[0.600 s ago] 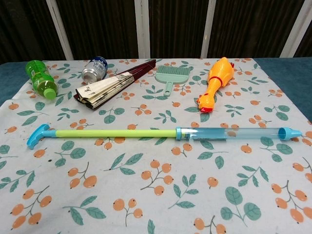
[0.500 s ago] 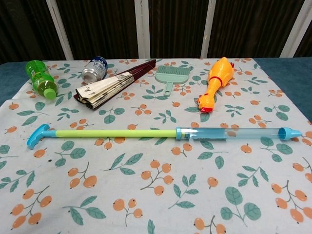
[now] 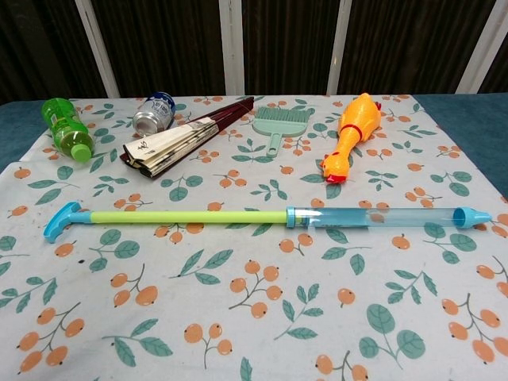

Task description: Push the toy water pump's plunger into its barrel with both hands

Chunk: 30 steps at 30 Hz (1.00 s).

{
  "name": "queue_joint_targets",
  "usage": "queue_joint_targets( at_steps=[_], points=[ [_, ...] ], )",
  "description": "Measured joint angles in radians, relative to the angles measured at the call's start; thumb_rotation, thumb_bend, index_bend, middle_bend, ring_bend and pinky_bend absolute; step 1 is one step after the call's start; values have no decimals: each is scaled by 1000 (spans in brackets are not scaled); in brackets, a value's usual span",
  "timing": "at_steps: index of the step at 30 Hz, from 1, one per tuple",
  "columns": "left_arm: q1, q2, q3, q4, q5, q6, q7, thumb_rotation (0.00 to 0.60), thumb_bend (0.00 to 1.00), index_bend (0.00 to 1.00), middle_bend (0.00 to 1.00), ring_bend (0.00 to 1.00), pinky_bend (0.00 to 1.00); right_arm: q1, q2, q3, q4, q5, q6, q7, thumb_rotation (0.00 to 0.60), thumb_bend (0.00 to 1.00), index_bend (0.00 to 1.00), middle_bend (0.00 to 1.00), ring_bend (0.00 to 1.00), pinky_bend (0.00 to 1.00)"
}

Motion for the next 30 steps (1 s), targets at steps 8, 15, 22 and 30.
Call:
queue_joint_targets(
  at_steps=[8, 15, 22, 30],
  points=[
    [-6, 16, 3, -31, -31, -38, 14, 600, 15, 0, 0, 0, 0, 1, 2, -1, 0, 6, -5, 16, 600, 318, 0, 0, 0, 0],
    [-40, 23, -19, -67, -56, -82, 45, 600, 71, 12, 0, 0, 0, 0, 1, -3, 5, -6, 3, 14, 600, 318, 0, 0, 0, 0],
    [-119, 14, -67, -122, -83, -170, 170, 600, 162, 239, 61, 0, 43, 2, 2, -4, 5, -5, -1, 25, 600, 318, 0, 0, 0, 0],
    [-244, -52, -150, -211, -240, -327, 358, 600, 245, 395, 117, 0, 84, 3, 3, -5, 4, -1, -4, 28, 600, 318, 0, 0, 0, 0]
  ],
)
